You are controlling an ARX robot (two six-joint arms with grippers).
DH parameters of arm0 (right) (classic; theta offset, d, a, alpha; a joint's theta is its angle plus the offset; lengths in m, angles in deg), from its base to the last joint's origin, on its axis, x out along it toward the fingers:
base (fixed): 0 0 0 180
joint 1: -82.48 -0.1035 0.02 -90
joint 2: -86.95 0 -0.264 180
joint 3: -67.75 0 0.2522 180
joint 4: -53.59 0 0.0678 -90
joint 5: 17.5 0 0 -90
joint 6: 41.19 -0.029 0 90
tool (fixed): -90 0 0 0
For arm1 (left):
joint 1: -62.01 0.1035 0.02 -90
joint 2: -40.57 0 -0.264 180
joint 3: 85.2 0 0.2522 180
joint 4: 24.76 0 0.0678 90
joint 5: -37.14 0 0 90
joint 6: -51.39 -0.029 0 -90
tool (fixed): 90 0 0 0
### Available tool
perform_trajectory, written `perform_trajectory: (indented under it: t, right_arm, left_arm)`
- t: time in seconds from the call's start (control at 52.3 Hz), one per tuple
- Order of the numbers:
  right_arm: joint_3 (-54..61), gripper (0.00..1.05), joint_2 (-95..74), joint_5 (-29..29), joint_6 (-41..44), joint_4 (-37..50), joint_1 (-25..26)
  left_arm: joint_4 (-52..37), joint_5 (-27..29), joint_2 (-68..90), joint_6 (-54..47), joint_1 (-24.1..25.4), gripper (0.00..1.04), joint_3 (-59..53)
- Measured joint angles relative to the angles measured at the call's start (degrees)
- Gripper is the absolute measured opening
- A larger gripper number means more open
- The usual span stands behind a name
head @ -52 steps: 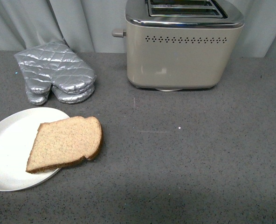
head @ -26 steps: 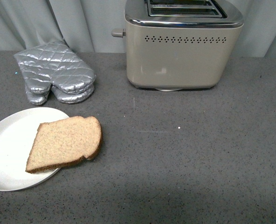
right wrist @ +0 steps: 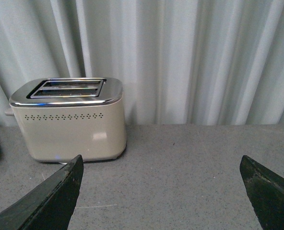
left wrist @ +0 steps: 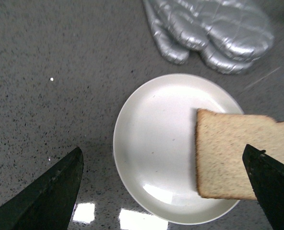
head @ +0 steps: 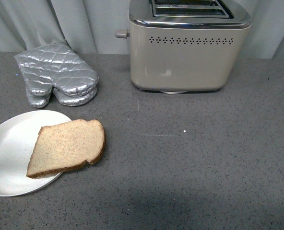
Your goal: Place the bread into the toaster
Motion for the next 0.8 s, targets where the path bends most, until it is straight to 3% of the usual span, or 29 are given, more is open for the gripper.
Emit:
perform_trajectory:
  t: [0.115, 0.306, 0.65, 0.803]
  right_arm:
    - [0.0, 0.95, 0.0, 0.0, 0.0, 0.0, 0.0]
    - [0.0, 0.95, 0.0, 0.0, 0.0, 0.0, 0.0]
    - [0.0, 0.95, 0.0, 0.0, 0.0, 0.0, 0.0]
    - [0.0, 0.95, 0.0, 0.0, 0.0, 0.0, 0.0]
  left_arm:
    - [0.4, -2.6, 10.4, -3.3, 2.0, 0.98, 4.7]
    - [1.3, -1.7, 23.0, -9.4, 3.6, 0.98, 10.8]
    - [4.4, -1.1, 32.7, -13.7, 4.5, 0.98, 16.0]
    - [5.2, -1.6, 35.5, -13.4, 4.5, 0.80, 18.1]
